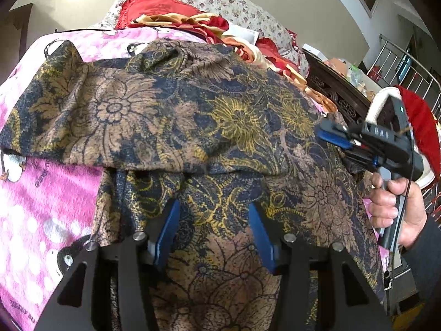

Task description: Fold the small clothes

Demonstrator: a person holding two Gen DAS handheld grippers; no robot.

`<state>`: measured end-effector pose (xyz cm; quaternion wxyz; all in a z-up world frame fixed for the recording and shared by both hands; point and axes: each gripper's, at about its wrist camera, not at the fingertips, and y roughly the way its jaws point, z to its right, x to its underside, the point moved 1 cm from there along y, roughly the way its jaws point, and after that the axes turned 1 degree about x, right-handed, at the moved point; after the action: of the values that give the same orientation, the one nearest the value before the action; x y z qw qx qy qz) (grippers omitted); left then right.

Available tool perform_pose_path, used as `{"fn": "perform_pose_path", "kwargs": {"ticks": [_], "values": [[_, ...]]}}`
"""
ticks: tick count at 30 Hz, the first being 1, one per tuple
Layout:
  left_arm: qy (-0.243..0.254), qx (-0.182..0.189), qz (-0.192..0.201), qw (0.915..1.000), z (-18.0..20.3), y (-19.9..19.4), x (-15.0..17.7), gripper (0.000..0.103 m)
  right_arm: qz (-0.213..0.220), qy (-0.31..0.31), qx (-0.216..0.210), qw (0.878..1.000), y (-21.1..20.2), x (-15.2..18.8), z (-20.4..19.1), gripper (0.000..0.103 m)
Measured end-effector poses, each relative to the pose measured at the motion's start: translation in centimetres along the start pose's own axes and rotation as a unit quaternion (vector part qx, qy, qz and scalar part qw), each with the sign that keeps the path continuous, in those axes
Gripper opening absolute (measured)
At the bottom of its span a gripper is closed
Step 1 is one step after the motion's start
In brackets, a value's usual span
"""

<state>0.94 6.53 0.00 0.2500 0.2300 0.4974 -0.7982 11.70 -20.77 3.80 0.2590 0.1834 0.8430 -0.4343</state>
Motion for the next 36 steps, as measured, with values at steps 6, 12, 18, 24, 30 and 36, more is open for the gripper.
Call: {"fn": "perform_pose_path", "kwargs": {"ticks": [6,12,18,24,30,36], "values": [[0.001,-0.001,0.0,1.0,0.0,0.0,0.0,0.055,-0.061,-0.041,-0.06,0.995,7.6,1.3,-5.9,0.038],[0.0,0.0,0.0,1.0,0.0,0.0,0.0,0.055,-0.069,0.012,-0.066,0.995,12.4,1.6,-6.0,0.038],[-0.002,0.005,0.001,1.0,0.0,0.0,0.0,0.058,-0.047,0.002,-0.025,0.999,10.0,1.5,-5.4,0.033],[0.002,0.005,-0.001,1.0,0.1,0.0,0.0,0.06,-0.068,0.01,-0.078,0.995,11.2,1.6,-4.3,0.038],[0.001,0.006,0.0,1.0,0.1,0.1,-0.1,0.06,-0.064,0.034,-0.13,0.989,12.2,1.1,-4.7,0.032],[0.002,0.006,0.0,1.0,0.2,0.1,0.0,0.06,-0.033,-0.001,-0.064,0.997,10.0,1.3,-4.7,0.016]]}}
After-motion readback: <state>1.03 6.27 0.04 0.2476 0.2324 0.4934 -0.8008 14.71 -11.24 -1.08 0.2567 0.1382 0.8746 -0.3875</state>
